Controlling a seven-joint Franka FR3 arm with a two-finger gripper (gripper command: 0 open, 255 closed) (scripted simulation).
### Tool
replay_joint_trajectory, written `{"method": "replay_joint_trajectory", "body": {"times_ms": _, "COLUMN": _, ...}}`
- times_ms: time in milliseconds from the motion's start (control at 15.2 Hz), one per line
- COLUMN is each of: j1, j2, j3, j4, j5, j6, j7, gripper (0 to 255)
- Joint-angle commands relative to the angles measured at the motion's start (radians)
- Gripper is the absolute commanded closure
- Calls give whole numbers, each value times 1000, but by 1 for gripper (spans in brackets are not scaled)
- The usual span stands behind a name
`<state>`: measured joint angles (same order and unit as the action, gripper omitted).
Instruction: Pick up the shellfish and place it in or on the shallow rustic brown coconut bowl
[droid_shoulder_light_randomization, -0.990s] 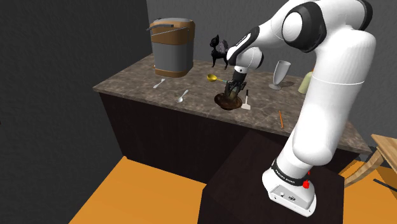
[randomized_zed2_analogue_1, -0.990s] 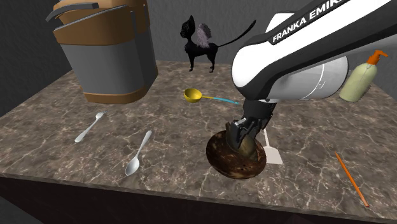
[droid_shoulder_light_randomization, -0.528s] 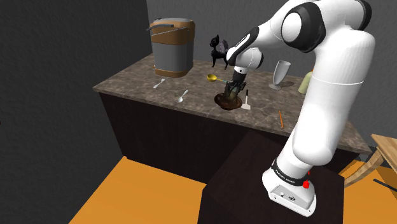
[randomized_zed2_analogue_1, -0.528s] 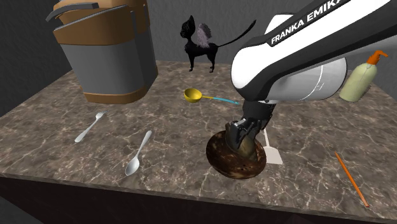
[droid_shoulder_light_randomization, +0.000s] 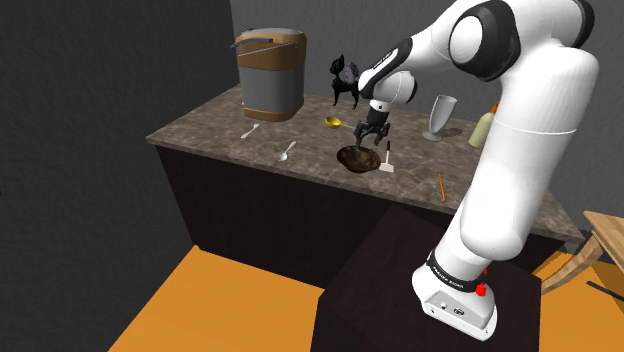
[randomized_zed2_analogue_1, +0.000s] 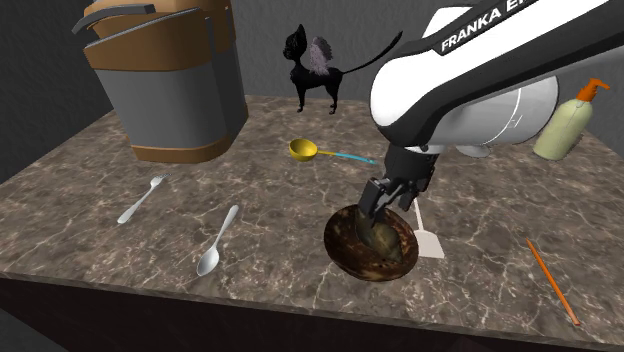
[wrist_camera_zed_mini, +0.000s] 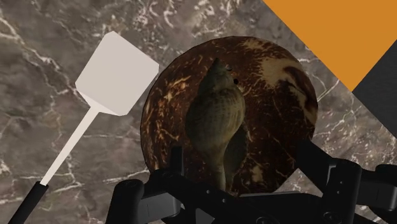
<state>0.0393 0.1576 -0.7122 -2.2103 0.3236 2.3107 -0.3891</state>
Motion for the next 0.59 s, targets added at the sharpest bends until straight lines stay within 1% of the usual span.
{"method": "replay_joint_trajectory", "body": {"times_ms": 0, "j1": 11, "j2": -48, "j3": -16, "j4": 17, "j5": -54, "j6": -48, "j7": 40, "gripper": 0}}
{"method": "replay_joint_trajectory", "body": {"times_ms": 66, "j1": 13, "j2": -68, "j3": -21, "j4": 26, "j5": -76, "j6": -70, "j7": 55, "gripper": 0}}
{"method": "replay_joint_trajectory", "body": {"times_ms": 528, "j1": 12, "j2": -68, "j3": -19, "j4": 26, "j5": -76, "j6": -70, "j7": 55, "gripper": 0}}
